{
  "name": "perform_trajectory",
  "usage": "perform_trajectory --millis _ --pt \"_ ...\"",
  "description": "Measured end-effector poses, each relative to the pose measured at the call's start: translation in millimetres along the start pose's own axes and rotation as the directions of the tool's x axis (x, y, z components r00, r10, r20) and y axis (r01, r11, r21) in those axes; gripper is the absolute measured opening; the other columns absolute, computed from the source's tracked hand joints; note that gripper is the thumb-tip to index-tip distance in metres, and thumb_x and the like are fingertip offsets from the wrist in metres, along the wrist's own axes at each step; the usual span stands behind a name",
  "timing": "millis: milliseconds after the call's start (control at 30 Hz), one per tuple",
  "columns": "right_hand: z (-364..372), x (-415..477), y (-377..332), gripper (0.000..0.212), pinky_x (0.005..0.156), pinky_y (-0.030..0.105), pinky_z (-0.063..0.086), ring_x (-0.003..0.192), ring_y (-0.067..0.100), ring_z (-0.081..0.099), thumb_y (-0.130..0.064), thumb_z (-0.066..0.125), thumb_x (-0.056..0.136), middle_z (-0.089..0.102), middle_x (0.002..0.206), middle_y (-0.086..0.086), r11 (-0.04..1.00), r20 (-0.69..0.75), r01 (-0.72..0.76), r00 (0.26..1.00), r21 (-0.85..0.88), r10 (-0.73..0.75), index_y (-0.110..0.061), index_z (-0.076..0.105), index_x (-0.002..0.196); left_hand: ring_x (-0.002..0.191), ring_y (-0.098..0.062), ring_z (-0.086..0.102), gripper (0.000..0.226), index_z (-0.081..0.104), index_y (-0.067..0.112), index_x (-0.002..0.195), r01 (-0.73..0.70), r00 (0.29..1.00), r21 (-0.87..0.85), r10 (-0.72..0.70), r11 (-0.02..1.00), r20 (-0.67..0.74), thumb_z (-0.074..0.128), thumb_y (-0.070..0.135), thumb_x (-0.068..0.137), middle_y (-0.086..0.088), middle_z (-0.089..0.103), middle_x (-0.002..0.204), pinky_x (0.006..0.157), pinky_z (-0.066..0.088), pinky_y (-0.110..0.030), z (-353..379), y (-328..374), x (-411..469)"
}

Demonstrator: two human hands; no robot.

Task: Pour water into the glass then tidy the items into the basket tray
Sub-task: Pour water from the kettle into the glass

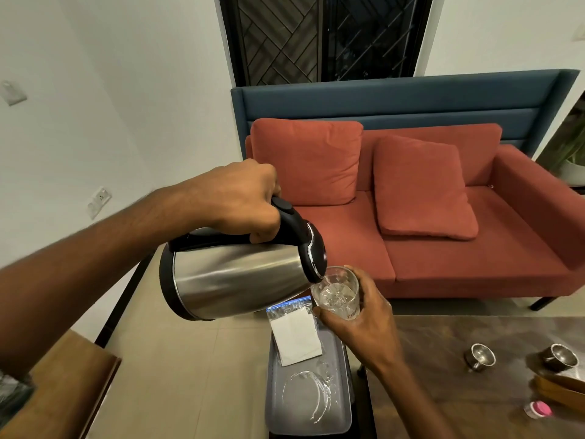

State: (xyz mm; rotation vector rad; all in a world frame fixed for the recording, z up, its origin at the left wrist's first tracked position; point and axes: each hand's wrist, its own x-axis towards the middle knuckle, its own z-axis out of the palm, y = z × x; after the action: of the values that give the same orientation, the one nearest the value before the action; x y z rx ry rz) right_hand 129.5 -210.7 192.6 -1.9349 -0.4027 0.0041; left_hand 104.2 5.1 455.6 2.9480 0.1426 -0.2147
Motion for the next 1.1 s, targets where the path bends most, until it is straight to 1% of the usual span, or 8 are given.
perform_trajectory --millis 133,267,367,500,733,867,1033,1100 --pt "-1.3 -0.1 -1.5 0.085 0.095 0.040 0.060 0.113 0.005 0.068 -0.048 0.096 0.065 0.070 0.125 -0.018 1.000 -0.003 0.002 1.000 0.003 -0.002 -0.042 0.054 0.139 0.049 -0.018 0.046 0.016 0.067 0.009 0.065 -0.002 1.000 -0.001 0.002 1.000 0.001 0.078 0.010 0.052 0.007 0.046 0.042 0.046 0.031 -0.027 0.1 0.4 1.1" --pt "-0.8 -0.2 -0.8 0.086 0.095 0.041 0.060 0.114 0.005 0.068 -0.050 0.095 0.065 0.069 0.126 -0.019 1.000 0.004 -0.001 1.000 -0.001 0.001 -0.043 0.053 0.140 0.049 -0.018 0.046 0.015 0.069 0.009 0.066 0.000 1.000 -0.004 0.000 1.000 0.004 0.078 0.010 0.053 0.006 0.048 0.045 0.046 0.031 -0.027 -0.1 0.2 1.0" --pt "0.3 -0.5 0.1 0.086 0.095 0.041 0.060 0.113 0.005 0.068 -0.051 0.095 0.064 0.070 0.126 -0.018 1.000 0.001 -0.003 1.000 -0.002 0.003 -0.043 0.054 0.139 0.048 -0.017 0.045 0.015 0.067 0.009 0.064 0.001 1.000 0.004 -0.001 1.000 0.000 0.078 0.010 0.053 0.008 0.046 0.041 0.045 0.031 -0.026 -0.1 -0.5 1.2" --pt "1.4 -0.5 0.1 0.085 0.094 0.041 0.060 0.113 0.005 0.068 -0.051 0.095 0.064 0.070 0.126 -0.018 1.000 0.004 -0.001 1.000 -0.004 0.001 -0.043 0.054 0.139 0.049 -0.017 0.046 0.015 0.070 0.008 0.066 0.000 1.000 -0.001 0.000 1.000 0.006 0.078 0.011 0.054 0.005 0.049 0.045 0.044 0.031 -0.026 -1.0 -1.0 1.6" --pt "2.0 0.5 0.7 0.086 0.095 0.042 0.060 0.114 0.006 0.068 -0.051 0.094 0.063 0.070 0.126 -0.017 1.000 0.005 0.002 1.000 -0.004 -0.002 -0.042 0.054 0.139 0.048 -0.015 0.045 0.013 0.069 0.009 0.065 0.009 1.000 0.000 -0.009 1.000 0.009 0.078 0.010 0.055 0.007 0.047 0.042 0.041 0.029 -0.023 -1.9 -0.9 0.6" --pt "1.7 1.2 -0.7 0.084 0.095 0.040 0.060 0.113 0.005 0.068 -0.048 0.095 0.063 0.070 0.124 -0.017 1.000 -0.001 0.007 1.000 -0.005 -0.007 -0.042 0.055 0.137 0.050 -0.018 0.045 0.016 0.069 0.008 0.066 0.013 1.000 0.004 -0.013 1.000 0.004 0.078 0.010 0.054 0.003 0.048 0.047 0.045 0.030 -0.026 -1.1 -2.1 1.6" --pt "1.8 1.0 -1.2 0.083 0.093 0.038 0.060 0.112 0.004 0.068 -0.049 0.095 0.064 0.070 0.123 -0.018 1.000 -0.012 0.011 1.000 -0.009 -0.011 -0.043 0.055 0.136 0.052 -0.021 0.048 0.017 0.069 0.008 0.067 0.022 1.000 0.010 -0.022 1.000 -0.004 0.078 0.011 0.053 -0.001 0.053 0.052 0.047 0.032 -0.028 -1.2 -2.2 1.4" --pt "1.6 1.5 -1.1 0.083 0.093 0.039 0.060 0.113 0.005 0.068 -0.051 0.095 0.064 0.070 0.124 -0.018 1.000 -0.009 0.010 1.000 -0.008 -0.010 -0.042 0.055 0.137 0.051 -0.021 0.047 0.018 0.068 0.008 0.067 0.024 1.000 0.007 -0.024 1.000 -0.002 0.078 0.011 0.052 -0.001 0.052 0.051 0.048 0.033 -0.029 -1.3 -2.2 1.1"
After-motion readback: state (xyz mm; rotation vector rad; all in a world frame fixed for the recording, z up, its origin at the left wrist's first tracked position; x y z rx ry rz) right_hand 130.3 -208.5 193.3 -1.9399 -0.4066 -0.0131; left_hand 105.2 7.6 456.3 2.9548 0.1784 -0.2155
